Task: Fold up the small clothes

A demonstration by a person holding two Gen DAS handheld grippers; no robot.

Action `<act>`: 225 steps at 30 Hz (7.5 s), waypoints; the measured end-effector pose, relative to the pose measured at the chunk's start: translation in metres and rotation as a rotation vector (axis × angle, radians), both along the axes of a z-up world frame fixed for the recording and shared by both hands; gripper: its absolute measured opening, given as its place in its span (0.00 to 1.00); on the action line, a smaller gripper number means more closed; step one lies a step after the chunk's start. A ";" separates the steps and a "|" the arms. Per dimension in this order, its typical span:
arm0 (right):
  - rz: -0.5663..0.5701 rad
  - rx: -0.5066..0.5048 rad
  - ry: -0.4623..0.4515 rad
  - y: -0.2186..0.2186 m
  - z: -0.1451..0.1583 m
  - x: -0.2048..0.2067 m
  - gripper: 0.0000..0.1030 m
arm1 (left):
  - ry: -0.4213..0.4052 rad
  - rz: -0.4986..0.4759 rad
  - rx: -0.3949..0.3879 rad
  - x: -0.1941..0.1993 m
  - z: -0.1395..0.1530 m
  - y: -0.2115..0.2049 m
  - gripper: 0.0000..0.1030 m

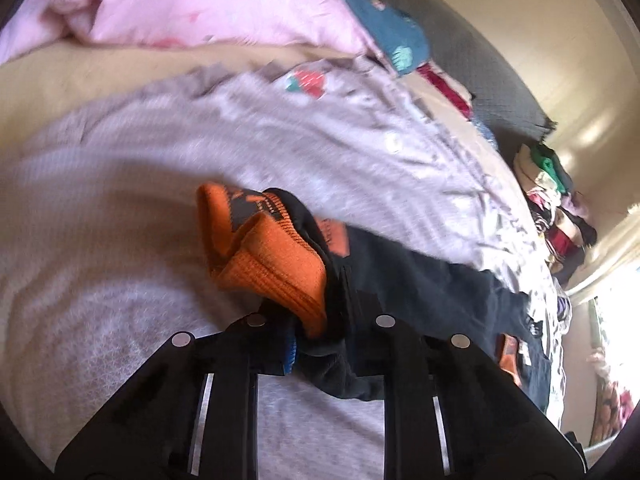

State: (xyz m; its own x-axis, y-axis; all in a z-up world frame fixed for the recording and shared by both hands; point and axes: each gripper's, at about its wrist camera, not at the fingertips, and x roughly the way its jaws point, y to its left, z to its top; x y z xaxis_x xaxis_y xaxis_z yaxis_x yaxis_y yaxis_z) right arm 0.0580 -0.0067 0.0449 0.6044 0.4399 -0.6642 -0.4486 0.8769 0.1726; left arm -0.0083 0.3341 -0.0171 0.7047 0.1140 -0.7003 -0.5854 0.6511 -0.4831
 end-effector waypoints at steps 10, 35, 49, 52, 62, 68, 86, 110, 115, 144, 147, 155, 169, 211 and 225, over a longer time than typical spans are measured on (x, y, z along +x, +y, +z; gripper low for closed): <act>-0.091 0.038 0.014 -0.034 0.001 0.006 0.96 | -0.129 -0.105 0.020 0.030 0.052 -0.035 0.09; -0.282 0.165 0.054 -0.126 -0.003 0.009 0.96 | -0.249 -0.336 0.078 0.097 0.117 -0.153 0.09; -0.350 0.199 0.062 -0.166 -0.007 0.010 0.96 | -0.281 -0.443 0.091 0.122 0.129 -0.217 0.09; -0.365 0.203 0.065 -0.174 -0.009 0.010 0.96 | -0.289 -0.472 0.090 0.128 0.131 -0.231 0.09; -0.395 0.216 0.090 -0.191 -0.019 0.013 0.96 | -0.282 -0.567 0.079 0.146 0.121 -0.279 0.09; -0.434 0.216 0.105 -0.207 -0.025 0.016 0.96 | -0.224 -0.635 0.065 0.159 0.092 -0.307 0.09; -0.564 0.196 0.177 -0.237 -0.049 0.031 0.96 | -0.061 -0.913 -0.002 0.171 0.011 -0.375 0.40; -0.279 0.178 0.206 -0.152 -0.058 0.097 0.08 | 0.063 -0.385 0.138 0.165 -0.002 -0.174 0.71; -0.185 0.152 0.070 -0.145 -0.013 0.108 0.07 | 0.069 -0.413 0.050 0.168 -0.016 -0.170 0.70; -0.316 -0.081 0.091 -0.163 -0.048 0.136 0.24 | 0.084 -0.470 0.096 0.176 -0.024 -0.194 0.16; -0.316 -0.058 0.084 -0.167 -0.044 0.130 0.34 | 0.064 -0.475 0.119 0.170 -0.014 -0.196 0.16; -0.260 -0.030 0.080 -0.156 -0.036 0.118 0.35 | 0.016 -0.520 0.148 0.163 0.009 -0.210 0.17; -0.110 -0.074 0.079 -0.108 -0.041 0.108 0.35 | 0.134 -0.687 0.167 0.168 -0.023 -0.256 0.30; -0.151 0.065 0.114 -0.123 -0.045 0.086 0.96 | 0.119 -0.729 0.133 0.161 -0.024 -0.257 0.59; -0.161 0.038 0.069 -0.121 -0.031 0.071 0.96 | 0.092 -0.731 0.137 0.152 -0.010 -0.260 0.91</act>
